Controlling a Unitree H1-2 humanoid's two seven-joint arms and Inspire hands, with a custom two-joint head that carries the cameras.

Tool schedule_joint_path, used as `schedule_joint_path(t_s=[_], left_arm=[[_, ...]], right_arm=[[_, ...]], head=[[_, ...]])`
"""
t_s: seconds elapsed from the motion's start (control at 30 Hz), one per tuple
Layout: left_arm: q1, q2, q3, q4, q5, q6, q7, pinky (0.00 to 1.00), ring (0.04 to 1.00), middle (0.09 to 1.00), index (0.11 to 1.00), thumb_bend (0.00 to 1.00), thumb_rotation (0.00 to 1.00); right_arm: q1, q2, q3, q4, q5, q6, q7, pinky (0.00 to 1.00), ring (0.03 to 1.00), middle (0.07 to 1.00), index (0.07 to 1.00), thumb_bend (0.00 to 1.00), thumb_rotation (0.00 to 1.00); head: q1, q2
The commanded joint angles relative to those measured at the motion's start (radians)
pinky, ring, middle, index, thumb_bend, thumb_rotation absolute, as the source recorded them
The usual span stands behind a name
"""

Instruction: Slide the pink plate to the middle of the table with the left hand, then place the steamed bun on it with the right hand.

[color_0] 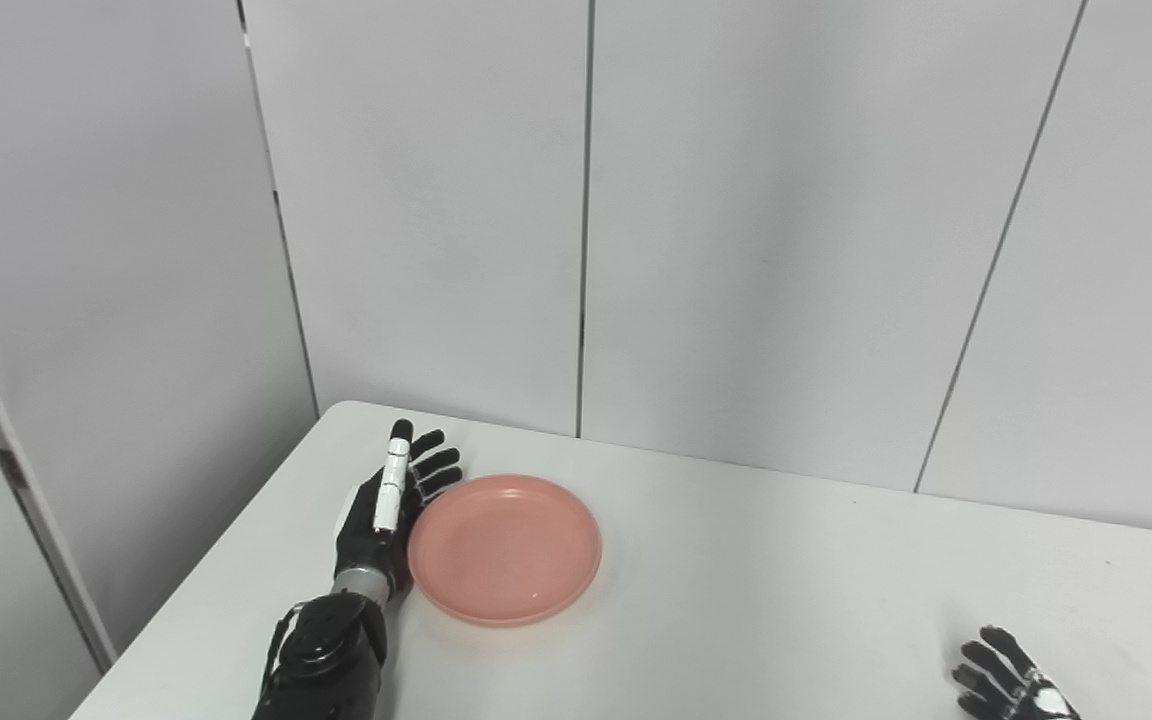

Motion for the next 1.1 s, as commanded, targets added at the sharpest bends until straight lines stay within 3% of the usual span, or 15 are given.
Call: schedule_joint_path(t_s=[0.0, 0.1, 0.5, 0.7, 1.07], left_arm=[[-0.042, 0.010, -0.016, -0.038, 0.014, 0.005, -0.021, 0.75, 0.757, 0.754, 0.736, 0.78, 0.91], [-0.043, 0.010, -0.025, -0.048, 0.012, 0.022, -0.031, 0.73, 0.754, 0.749, 0.738, 0.78, 0.90], [-0.064, -0.015, -0.061, -0.050, 0.018, 0.070, -0.064, 0.75, 0.752, 0.747, 0.726, 0.77, 0.91], [-0.084, -0.050, -0.076, -0.039, 0.015, 0.067, -0.078, 0.74, 0.762, 0.758, 0.734, 0.76, 0.92], [-0.100, -0.101, -0.116, -0.043, 0.031, 0.089, -0.091, 0.71, 0.760, 0.770, 0.745, 0.76, 0.93]], right_arm=[[-0.004, 0.008, 0.023, -0.007, -0.024, -0.023, 0.005, 0.84, 0.836, 0.861, 0.874, 0.76, 0.93], [-0.004, 0.007, 0.037, -0.012, -0.056, -0.033, -0.001, 0.82, 0.828, 0.854, 0.871, 0.77, 0.92], [-0.016, 0.055, 0.091, -0.075, -0.132, 0.029, -0.045, 0.82, 0.838, 0.849, 0.877, 0.77, 0.93], [-0.018, 0.065, 0.108, -0.088, -0.169, 0.034, -0.058, 0.81, 0.840, 0.862, 0.878, 0.71, 0.94], [-0.017, 0.079, 0.126, -0.097, -0.211, 0.029, -0.070, 0.79, 0.837, 0.866, 0.884, 0.72, 0.96]], head=[[-0.019, 0.009], [-0.056, 0.024], [-0.228, 0.074], [-0.267, 0.085], [-0.327, 0.099]])
